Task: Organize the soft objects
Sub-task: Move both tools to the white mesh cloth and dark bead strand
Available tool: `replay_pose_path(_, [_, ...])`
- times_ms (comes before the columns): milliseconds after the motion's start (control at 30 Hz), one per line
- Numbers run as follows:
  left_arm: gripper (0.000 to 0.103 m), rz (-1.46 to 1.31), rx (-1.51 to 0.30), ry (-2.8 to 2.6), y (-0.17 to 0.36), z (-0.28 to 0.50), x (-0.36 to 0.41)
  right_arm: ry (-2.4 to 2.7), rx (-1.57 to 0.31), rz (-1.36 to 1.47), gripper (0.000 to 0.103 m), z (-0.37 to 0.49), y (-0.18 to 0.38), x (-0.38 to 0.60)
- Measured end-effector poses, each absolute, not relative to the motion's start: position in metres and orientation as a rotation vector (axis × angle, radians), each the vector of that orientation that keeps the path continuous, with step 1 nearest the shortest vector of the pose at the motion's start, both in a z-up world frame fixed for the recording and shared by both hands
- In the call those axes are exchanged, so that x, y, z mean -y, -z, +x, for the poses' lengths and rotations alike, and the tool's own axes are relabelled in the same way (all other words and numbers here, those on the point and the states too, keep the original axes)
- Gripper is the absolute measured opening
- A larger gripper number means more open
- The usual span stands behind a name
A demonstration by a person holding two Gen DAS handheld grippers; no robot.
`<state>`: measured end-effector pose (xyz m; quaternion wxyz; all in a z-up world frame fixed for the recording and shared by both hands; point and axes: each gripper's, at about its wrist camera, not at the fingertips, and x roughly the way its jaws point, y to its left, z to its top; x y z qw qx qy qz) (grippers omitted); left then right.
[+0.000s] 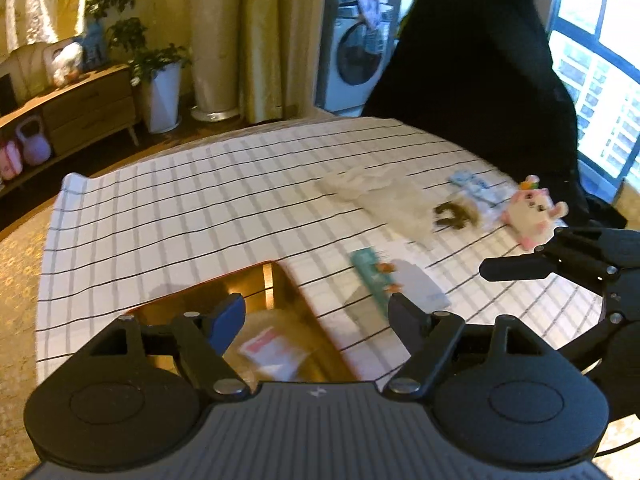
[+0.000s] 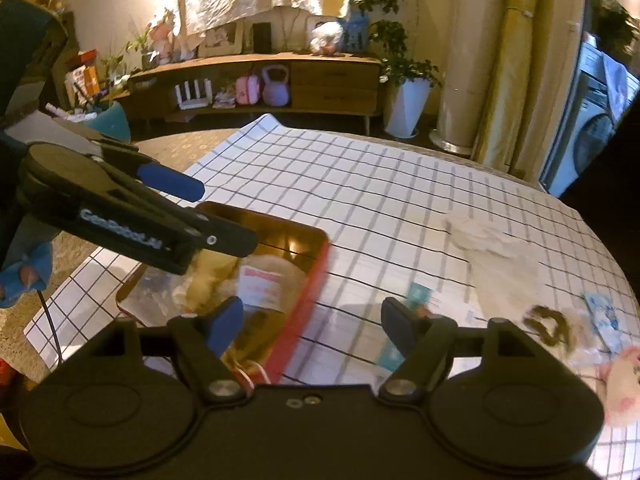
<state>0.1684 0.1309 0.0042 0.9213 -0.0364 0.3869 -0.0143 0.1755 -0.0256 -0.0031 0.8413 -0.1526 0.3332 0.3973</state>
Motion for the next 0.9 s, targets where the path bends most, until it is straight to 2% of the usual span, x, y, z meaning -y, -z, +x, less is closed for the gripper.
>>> replay_pose_path(133, [0.084, -0.084, -0.783, 0.075, -0.005, 0.176, -0.104, -0.805, -0.704, -0.298, 0.083, 0.180, 0.002, 0.057])
replay_pose_path(367, [0.084, -0.099, -0.775, 0.146, -0.002, 0.198, -0.059, -0.735, -0.712, -0.269, 0.087, 0.190, 0.009, 0.111])
replay_pose_path(600, [0.102, -0.108, -0.767, 0.170, 0.002, 0.232, -0.025, -0.662, -0.736, -0.238, 0.087, 0.213, 0.021, 0.159])
replay_pose_path(900, [0.102, -0.156, -0.836, 0.141, 0.018, 0.297, -0.010, -0.626, -0.751, -0.216, 0.087, 0.243, 0.040, 0.184])
